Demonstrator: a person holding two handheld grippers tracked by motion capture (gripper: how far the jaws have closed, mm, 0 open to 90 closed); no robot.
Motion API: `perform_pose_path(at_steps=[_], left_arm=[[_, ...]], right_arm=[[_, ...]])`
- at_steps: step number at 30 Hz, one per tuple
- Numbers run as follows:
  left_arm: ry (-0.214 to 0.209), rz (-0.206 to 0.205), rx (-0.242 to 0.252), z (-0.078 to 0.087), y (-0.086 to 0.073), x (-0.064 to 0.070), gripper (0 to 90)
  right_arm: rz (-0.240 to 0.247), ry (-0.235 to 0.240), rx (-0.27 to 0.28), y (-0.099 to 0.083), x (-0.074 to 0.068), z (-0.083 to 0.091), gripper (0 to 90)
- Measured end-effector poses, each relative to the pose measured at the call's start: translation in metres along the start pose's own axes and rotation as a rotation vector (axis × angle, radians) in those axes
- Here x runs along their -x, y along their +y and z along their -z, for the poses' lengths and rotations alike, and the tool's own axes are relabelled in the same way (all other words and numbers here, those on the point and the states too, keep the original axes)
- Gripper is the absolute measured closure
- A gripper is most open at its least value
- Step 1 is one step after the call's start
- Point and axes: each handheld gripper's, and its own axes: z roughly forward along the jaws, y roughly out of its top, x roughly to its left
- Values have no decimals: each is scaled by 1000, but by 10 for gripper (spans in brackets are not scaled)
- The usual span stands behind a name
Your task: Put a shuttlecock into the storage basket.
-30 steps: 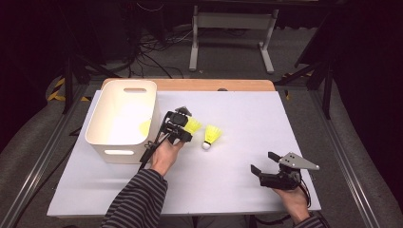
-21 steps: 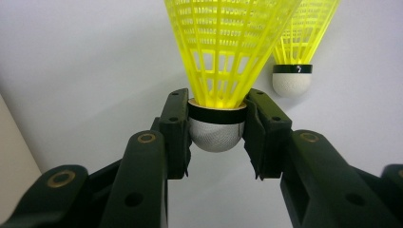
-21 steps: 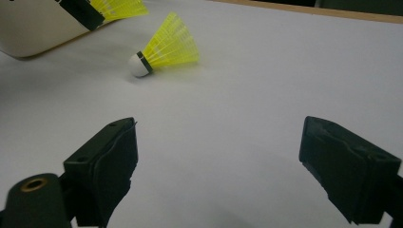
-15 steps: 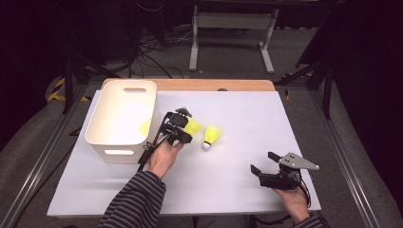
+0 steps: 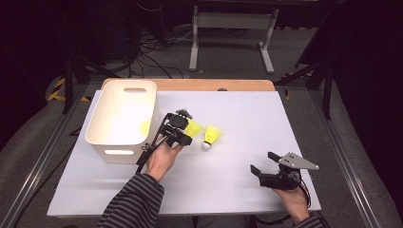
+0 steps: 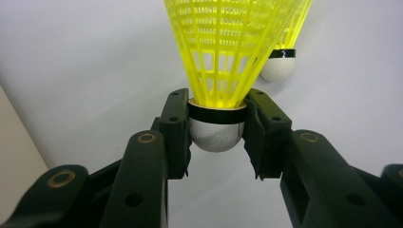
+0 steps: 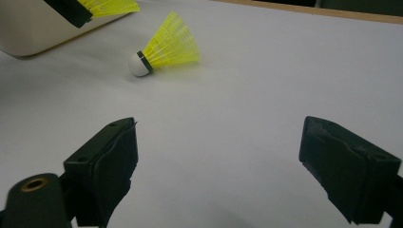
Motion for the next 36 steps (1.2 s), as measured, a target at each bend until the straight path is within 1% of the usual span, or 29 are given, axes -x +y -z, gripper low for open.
perform_pose_path(at_steps=[4, 6, 9, 10, 13, 14, 20, 23, 29, 32, 36], left_arm=[[-5, 0, 2, 1, -1, 0, 643], [-18, 4, -1, 3, -2, -1, 643], [-13, 5, -2, 4, -3, 0, 642], [-15, 9, -2, 4, -4, 0, 642], [-17, 0, -4, 5, -4, 0, 642], [-21, 4, -5, 6, -5, 1, 642], [-11, -12, -11, 10, -7, 2, 642], [-24, -11, -13, 11, -7, 2, 642], [-30, -36, -7, 18, -7, 6, 642], [-31, -46, -12, 21, -7, 7, 643], [-34, -47, -8, 24, -8, 6, 643]], right_arm=[[-1, 0, 0, 0, 0, 0, 132], [-1, 0, -1, 0, 0, 0, 132], [0, 2, 0, 0, 0, 0, 132], [1, 2, 1, 0, 0, 0, 132], [1, 1, 0, 0, 0, 0, 132], [1, 1, 0, 0, 0, 0, 132], [4, -1, -3, 0, 0, 0, 133], [9, -1, -5, 0, -1, 0, 134], [10, 0, -3, 0, -1, 0, 134], [12, 0, -4, 0, -1, 0, 134], [9, 0, -6, 0, -1, 0, 134]])
